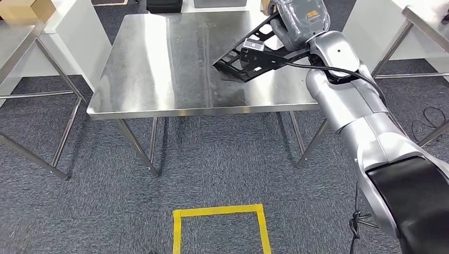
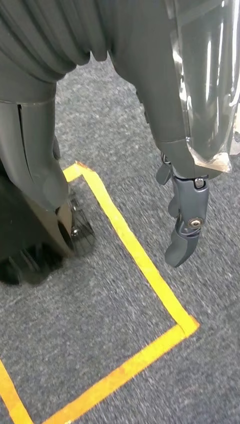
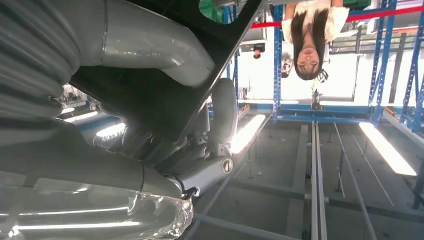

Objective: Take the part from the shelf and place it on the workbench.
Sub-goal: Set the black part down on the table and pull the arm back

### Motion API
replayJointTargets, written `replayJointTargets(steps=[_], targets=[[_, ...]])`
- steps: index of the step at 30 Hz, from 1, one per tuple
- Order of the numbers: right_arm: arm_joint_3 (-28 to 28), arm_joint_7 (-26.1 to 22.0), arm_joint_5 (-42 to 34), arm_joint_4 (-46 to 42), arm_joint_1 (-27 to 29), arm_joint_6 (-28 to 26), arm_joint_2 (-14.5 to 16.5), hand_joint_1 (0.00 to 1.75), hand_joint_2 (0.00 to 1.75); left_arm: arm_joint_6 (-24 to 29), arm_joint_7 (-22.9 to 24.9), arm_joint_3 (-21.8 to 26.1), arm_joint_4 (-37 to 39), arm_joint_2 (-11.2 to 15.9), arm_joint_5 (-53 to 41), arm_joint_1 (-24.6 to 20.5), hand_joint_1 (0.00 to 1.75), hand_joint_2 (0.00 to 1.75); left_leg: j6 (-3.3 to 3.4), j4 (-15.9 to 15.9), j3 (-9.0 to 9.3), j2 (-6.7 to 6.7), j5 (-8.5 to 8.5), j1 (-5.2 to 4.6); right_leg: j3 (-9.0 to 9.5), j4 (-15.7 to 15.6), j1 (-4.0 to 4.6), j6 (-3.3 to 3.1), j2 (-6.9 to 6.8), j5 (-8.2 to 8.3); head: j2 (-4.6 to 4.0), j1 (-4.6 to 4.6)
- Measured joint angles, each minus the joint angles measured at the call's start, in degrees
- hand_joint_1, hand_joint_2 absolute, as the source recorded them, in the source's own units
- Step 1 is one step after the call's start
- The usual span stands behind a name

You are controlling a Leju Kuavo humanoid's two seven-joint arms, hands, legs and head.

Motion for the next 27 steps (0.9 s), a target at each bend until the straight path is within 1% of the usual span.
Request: replayJointTargets(steps=[1, 2, 3, 5, 6, 7, 8, 9, 10, 11, 12, 13, 14, 15, 16, 17, 18, 20, 21, 22, 23, 24, 25, 26, 27], targets=[[0.0, 0.0, 0.0, 0.0, 0.0, 0.0, 0.0, 1.75, 1.75, 0.0, 0.0, 0.0, 0.0, 0.0, 0.0, -0.1, 0.00, 1.75, 0.34, -2.0, 1.03, 0.03, 0.39, -0.12, 0.05, 0.1, 0.14, 0.29, 0.05, -0.24, 0.00, -0.01], [0.0, 0.1, 0.0, 0.0, -0.1, 0.0, -0.1, 1.75, 1.75, 0.0, 0.0, 0.0, 0.0, 0.0, 0.0, -0.1, 0.00, 1.75, 0.74, -2.6, 1.48, 0.02, -0.04, -0.31, -0.01, 0.1, 0.24, 0.60, 0.08, -0.38, 0.00, 0.08], [0.1, 0.1, 0.0, 0.0, -0.1, -0.1, -0.1, 1.75, 1.75, 0.1, 0.0, 0.0, 0.0, 0.0, 0.0, -0.1, 0.00, 1.75, 1.17, -2.8, 1.68, -0.03, -0.31, -0.50, -0.07, 0.0, 0.31, 0.93, 0.09, -0.49, 0.01, 0.17], [0.0, 0.2, 0.0, -0.1, -0.1, -0.1, -0.3, 1.75, 1.75, 0.1, 0.1, 0.0, 0.0, 0.0, 0.0, -0.1, 0.00, 1.75, 2.12, -3.3, 2.23, -0.14, -0.47, -0.47, -0.21, 0.5, 0.41, 1.55, -0.03, -1.07, 0.01, 0.43], [0.1, 0.2, 0.0, -0.2, -0.2, -0.1, -0.4, 1.75, 1.75, 0.1, 0.1, 0.0, 0.0, 0.0, 0.0, -0.2, 0.00, 1.75, 2.57, -3.6, 2.64, -0.15, -0.49, -0.44, -0.82, 1.9, 0.44, 1.64, -0.09, -1.74, 0.01, 0.57], [0.1, 0.2, 0.0, -0.2, -0.3, -0.2, -0.5, 1.75, 1.75, 0.2, 0.1, 0.0, 0.0, 0.0, 0.0, -0.2, 0.00, 1.75, 3.00, -4.0, 3.06, -0.14, -0.54, -0.39, -2.25, 4.6, 0.44, 1.57, -0.14, -2.81, 0.01, 0.74], [0.2, 0.3, 0.0, -0.2, -0.3, -0.2, -0.6, 1.75, 1.75, 0.2, 0.1, 0.0, 0.0, 0.0, 0.0, -0.2, 0.00, 1.75, 3.30, -4.0, 3.31, -0.13, -0.71, -0.49, -4.37, 8.5, 0.33, 1.35, -0.16, -4.05, 0.01, 0.91], [0.3, 0.3, 0.0, -0.2, -0.1, -0.2, -0.7, 1.75, 1.75, 0.3, 0.1, 0.0, 0.0, 0.0, 0.0, -0.3, 0.00, 1.75, 3.55, -4.0, 3.48, -0.15, -0.89, -0.53, -7.01, 12.9, 0.32, 1.22, -0.17, -5.29, 0.01, 1.09], [0.4, 0.3, 0.0, -0.2, 0.0, -0.2, -0.8, 1.75, 1.75, 0.3, 0.1, 0.0, 0.0, 0.0, -0.1, -0.3, 0.00, 1.75, 3.68, -4.0, 3.68, -0.20, -1.11, -0.58, -9.41, 16.6, 0.30, 1.27, -0.17, -6.02, 0.01, 1.23], [0.4, 0.3, 0.1, -0.1, 0.3, -0.2, -0.9, 1.75, 1.75, 0.4, 0.1, 0.0, 0.0, 0.0, -0.1, -0.2, 0.00, 1.75, 3.72, -4.0, 3.94, -0.30, -1.36, -0.62, -10.92, 18.3, 0.29, 1.54, -0.17, -5.91, 0.01, 1.34], [0.5, 0.3, 0.1, -0.1, 0.4, -0.2, -1.0, 1.75, 1.75, 0.4, 0.1, 0.0, 0.0, 0.0, -0.1, -0.1, 0.00, 1.75, 3.68, -4.0, 4.25, -0.41, -1.64, -0.66, -11.24, 17.6, 0.26, 1.98, -0.19, -4.81, 0.01, 1.47], [0.5, 0.3, 0.2, -0.1, 0.5, -0.2, -1.1, 1.75, 1.75, 0.4, 0.1, 0.0, 0.0, -0.1, -0.1, -0.1, 0.00, 1.75, 3.57, -3.9, 4.65, -0.51, -1.97, -0.67, -10.29, 14.5, 0.22, 2.48, -0.22, -2.83, 0.01, 1.59], [0.6, 0.3, 0.2, -0.1, 0.5, -0.2, -1.1, 1.75, 1.75, 0.4, 0.2, 0.0, 0.0, -0.1, -0.1, -0.1, 0.00, 1.75, 3.38, -3.8, 5.02, -0.58, -2.36, -0.68, -8.55, 9.9, 0.19, 2.92, -0.35, -0.43, 0.01, 1.74], [0.6, 0.3, 0.2, -0.1, 0.5, -0.3, -1.1, 1.75, 1.75, 0.4, 0.2, 0.0, 0.0, -0.1, -0.1, -0.1, 0.00, 1.75, 3.12, -3.6, 5.33, -0.62, -2.83, -0.84, -6.67, 5.6, 0.24, 3.06, -0.49, 1.59, 0.01, 1.91], [0.6, 0.3, 0.2, -0.1, 0.5, -0.3, -1.1, 1.75, 1.75, 0.4, 0.1, 0.0, 0.0, -0.2, -0.1, -0.1, 0.00, 1.75, 2.82, -3.5, 5.53, -0.64, -3.26, -0.98, -5.24, 2.4, 0.30, 2.87, -0.58, 2.93, 0.00, 1.99], [0.7, 0.3, 0.2, -0.1, 0.5, -0.4, -1.1, 1.75, 1.75, 0.4, 0.1, 0.0, 0.0, -0.2, -0.1, -0.1, 0.00, 1.75, 2.53, -3.4, 5.62, -0.64, -3.62, -1.11, -4.47, 0.8, 0.36, 2.45, -0.65, 3.49, 0.00, 1.95], [0.8, 0.3, 0.2, -0.1, 0.5, -0.5, -1.1, 1.75, 1.75, 0.4, 0.1, 0.0, 0.0, -0.2, -0.1, -0.1, 0.00, 1.75, 2.25, -3.4, 5.68, -0.61, -3.90, -1.19, -4.25, 0.5, 0.45, 1.89, -0.61, 3.40, -0.01, 1.83], [0.8, 0.3, 0.2, -0.2, 0.5, -0.6, -1.2, 1.75, 1.75, 0.4, 0.1, 0.0, 0.0, -0.2, -0.1, -0.1, 0.00, 1.75, 1.62, -3.3, 5.77, -0.50, -4.38, -0.98, -4.08, 0.5, 0.24, 0.93, -0.51, 3.14, 0.01, 1.56], [0.8, 0.3, 0.2, -0.2, 0.5, -0.7, -1.2, 1.75, 1.75, 0.4, 0.1, 0.0, 0.0, -0.2, -0.1, -0.1, 0.00, 1.75, 1.27, -2.4, 5.47, -0.42, -4.97, -0.86, -3.82, 0.4, 0.08, 0.45, -0.47, 2.95, 0.01, 1.40], [0.9, 0.3, 0.2, -0.2, 0.5, -0.7, -1.1, 1.75, 1.75, 0.5, 0.1, 0.0, 0.0, -0.2, -0.1, -0.1, 0.00, 1.75, 0.92, -0.4, 4.57, -0.34, -6.05, -0.74, -3.47, 0.3, -0.09, 0.00, -0.43, 2.77, 0.01, 1.16], [0.9, 0.3, 0.2, -0.2, 0.5, -0.7, -1.1, 1.75, 1.75, 0.5, 0.1, 0.0, 0.0, -0.2, -0.1, -0.1, 0.00, 1.75, 0.61, 2.8, 2.88, -0.29, -7.51, -0.63, -3.16, 0.3, -0.16, -0.39, -0.40, 2.55, 0.01, 0.90], [1.0, 0.3, 0.2, -0.2, 0.5, -0.7, -1.0, 1.75, 1.75, 0.5, 0.1, 0.0, 0.0, -0.2, -0.1, -0.1, 0.00, 1.75, 0.36, 6.8, 0.59, -0.24, -9.17, -0.59, -2.93, 0.3, -0.11, -0.73, -0.36, 2.30, 0.00, 0.61], [1.1, 0.3, 0.2, -0.2, 0.6, -0.7, -0.9, 1.75, 1.75, 0.5, 0.1, 0.0, 0.0, -0.2, -0.1, -0.1, 0.00, 1.75, 0.18, 10.7, -1.88, -0.21, -10.40, -0.54, -2.71, 0.3, -0.05, -0.92, -0.31, 2.07, 0.00, 0.40], [1.1, 0.3, 0.3, -0.2, 0.7, -0.7, -0.9, 1.75, 1.75, 0.5, 0.1, 0.0, 0.0, -0.2, -0.1, 0.0, 0.00, 1.75, 0.11, 13.2, -3.84, -0.21, -10.65, -0.53, -2.46, 0.3, 0.02, -0.99, -0.25, 1.81, 0.01, 0.31], [1.2, 0.3, 0.3, -0.2, 0.7, -0.7, -0.9, 1.75, 1.75, 0.5, 0.1, 0.0, 0.0, -0.2, -0.1, 0.0, 0.00, 1.75, 0.14, 13.7, -4.86, -0.20, -9.69, -0.53, -2.11, 0.3, 0.09, -0.97, -0.18, 1.51, 0.01, 0.23]])
